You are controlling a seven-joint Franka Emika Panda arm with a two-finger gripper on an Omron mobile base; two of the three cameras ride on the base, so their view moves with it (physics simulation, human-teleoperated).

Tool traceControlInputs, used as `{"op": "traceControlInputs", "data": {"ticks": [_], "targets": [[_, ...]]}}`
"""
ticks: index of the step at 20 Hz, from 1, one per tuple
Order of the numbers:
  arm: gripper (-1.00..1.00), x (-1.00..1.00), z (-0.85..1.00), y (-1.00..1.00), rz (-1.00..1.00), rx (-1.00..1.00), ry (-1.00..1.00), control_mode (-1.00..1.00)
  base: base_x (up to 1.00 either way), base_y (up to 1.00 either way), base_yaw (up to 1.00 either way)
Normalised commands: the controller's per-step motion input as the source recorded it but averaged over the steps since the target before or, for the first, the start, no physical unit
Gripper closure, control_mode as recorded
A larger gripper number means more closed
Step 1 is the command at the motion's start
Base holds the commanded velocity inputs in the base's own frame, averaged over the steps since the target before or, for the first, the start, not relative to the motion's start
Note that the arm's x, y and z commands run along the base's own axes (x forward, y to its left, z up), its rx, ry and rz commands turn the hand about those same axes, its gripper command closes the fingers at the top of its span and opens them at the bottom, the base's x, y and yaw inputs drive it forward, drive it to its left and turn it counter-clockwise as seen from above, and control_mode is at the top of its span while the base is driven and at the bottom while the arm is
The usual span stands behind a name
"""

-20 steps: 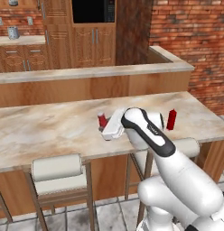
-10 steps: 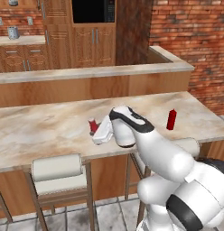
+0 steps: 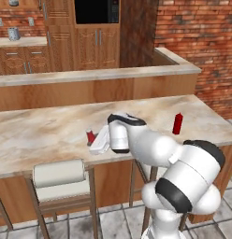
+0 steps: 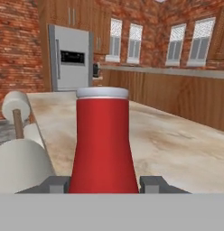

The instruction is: The dining table condiment station is running low on ketchup. Refill the condiment station by opening the cabinet and taking the ketchup from the cabinet and placing it on the dining table.

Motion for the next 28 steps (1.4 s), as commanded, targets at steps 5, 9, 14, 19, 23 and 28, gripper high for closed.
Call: {"op": "traceControlInputs", "data": {"ticks": [5,9,14,19,23,28], "targets": [[1.00,0.24,-0.31,0.00,0.11,0.05,0.00,-1.00,0.00,0.00,0.00],[1.00,0.42,-0.22,0.00,0.10,0.06,0.00,-1.00,0.00,0.00,0.00],[1.00,0.55,-0.17,0.00,0.10,0.06,0.00,-1.00,0.00,0.00,0.00],[1.00,0.48,-0.33,0.01,0.06,0.03,0.00,-1.00,0.00,0.00,0.00],[1.00,0.49,-0.42,0.02,0.03,0.00,0.00,-1.00,0.00,0.00,0.00],[1.00,0.48,-0.36,0.01,0.01,0.00,0.00,-1.00,0.00,0.00,0.00]]}}
